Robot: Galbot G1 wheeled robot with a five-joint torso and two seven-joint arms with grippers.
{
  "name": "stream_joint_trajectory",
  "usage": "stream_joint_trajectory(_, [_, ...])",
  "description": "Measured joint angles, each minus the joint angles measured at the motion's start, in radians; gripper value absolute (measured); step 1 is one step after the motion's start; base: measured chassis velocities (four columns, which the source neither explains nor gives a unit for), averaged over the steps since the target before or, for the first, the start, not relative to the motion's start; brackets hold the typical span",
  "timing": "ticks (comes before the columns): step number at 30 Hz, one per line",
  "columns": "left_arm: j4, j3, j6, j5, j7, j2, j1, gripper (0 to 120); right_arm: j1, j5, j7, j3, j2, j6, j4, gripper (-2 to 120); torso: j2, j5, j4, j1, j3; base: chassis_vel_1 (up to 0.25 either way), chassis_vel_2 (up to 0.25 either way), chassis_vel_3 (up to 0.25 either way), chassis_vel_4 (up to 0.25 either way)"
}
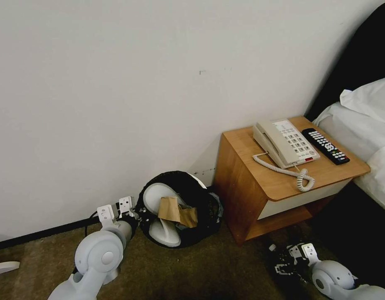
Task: Pick up the trash bin, then pick up the garbage from the floor and place it into the trash bin.
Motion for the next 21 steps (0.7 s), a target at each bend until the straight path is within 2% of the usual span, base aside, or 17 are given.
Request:
stream_joint_trajectory(1, [0.0, 0.0, 0.0, 0.0, 0.0, -0.001, 0.0, 0, 0.001, 0.0, 0.0, -0.002, 0.001, 0.0, 0.0, 79, 0.0, 0.0, 0.0, 0.0, 0.0, 0.0, 0.0, 0.0, 0.0])
stream_joint_trajectory(2, [0.0, 0.0, 0.0, 0.0, 0.0, -0.001, 0.0, 0, 0.001, 0.0, 0.0, -0.002, 0.001, 0.0, 0.0, 79, 0.0, 0.0, 0.0, 0.0, 0.0, 0.0, 0.0, 0.0, 0.0])
stream_joint_trajectory(4, [0.0, 0.0, 0.0, 0.0, 0.0, -0.003, 0.0, 0, 0.002, 0.0, 0.0, -0.004, 0.001, -0.001, -0.001, 68, 0.0, -0.0001, 0.0, 0.0, 0.0, 0.0, 0.0, 0.0, 0.0])
stream_joint_trajectory(5, [0.0, 0.0, 0.0, 0.0, 0.0, -0.003, 0.0, 0, 0.002, 0.0, 0.0, -0.004, 0.001, -0.001, -0.001, 68, 0.0, -0.0001, 0.0, 0.0, 0.0, 0.0, 0.0, 0.0, 0.0])
stream_joint_trajectory(6, [0.001, 0.0, 0.0, 0.0, 0.0, -0.004, 0.0, 0, 0.002, -0.001, 0.0, -0.004, 0.003, -0.001, -0.002, 61, 0.0, -0.0001, 0.0, 0.0, 0.0, 0.0, 0.0, 0.0, 0.0])
stream_joint_trajectory(8, [0.001, 0.001, -0.001, 0.001, 0.0, -0.005, 0.001, 0, 0.002, -0.001, 0.0, -0.004, 0.004, -0.001, -0.004, 59, 0.0, -0.0001, 0.0, 0.0, 0.0, 0.0, 0.0, 0.0, 0.0])
stream_joint_trajectory(9, [0.001, 0.002, -0.001, 0.002, 0.0, -0.006, 0.001, 0, -0.001, -0.002, 0.001, -0.002, 0.006, 0.0, -0.005, 50, 0.0, -0.0003, 0.0, 0.0, 0.0, 0.0, 0.0, 0.0, 0.0])
stream_joint_trajectory(11, [0.001, 0.002, -0.001, 0.002, 0.0, -0.007, 0.002, 0, -0.004, -0.002, 0.002, 0.0, 0.006, 0.001, -0.005, 47, 0.0, -0.0004, 0.0, 0.0, 0.0, 0.0, 0.0, 0.0, 0.0])
stream_joint_trajectory(12, [0.001, 0.002, -0.001, 0.003, 0.0, -0.007, 0.002, 0, -0.007, -0.003, 0.003, 0.001, 0.007, 0.002, -0.004, 39, 0.0, -0.0004, 0.0, 0.0, 0.0, 0.0, 0.0, 0.0, 0.0])
stream_joint_trajectory(14, [0.001, 0.002, -0.001, 0.003, 0.0, -0.008, 0.002, 0, -0.009, -0.005, 0.005, 0.002, 0.009, 0.003, -0.004, 36, 0.0, -0.0005, 0.0, 0.0, 0.0, 0.0, 0.0, 0.0, 0.0])
stream_joint_trajectory(16, [0.0, 0.003, -0.001, 0.004, 0.0, -0.008, 0.004, 0, -0.015, -0.009, 0.011, 0.006, 0.012, 0.006, -0.002, 28, 0.0, -0.0004, 0.0, 0.0, 0.0, 0.0, 0.0, 0.0, 0.0])
stream_joint_trajectory(21, [-0.001, 0.003, -0.001, 0.008, 0.0, -0.008, 0.008, 0, -0.028, -0.008, 0.027, 0.013, 0.007, 0.008, 0.017, 20, 0.0, 0.0002, 0.0, 0.0, 0.0, 0.0, 0.0, 0.0, 0.0])
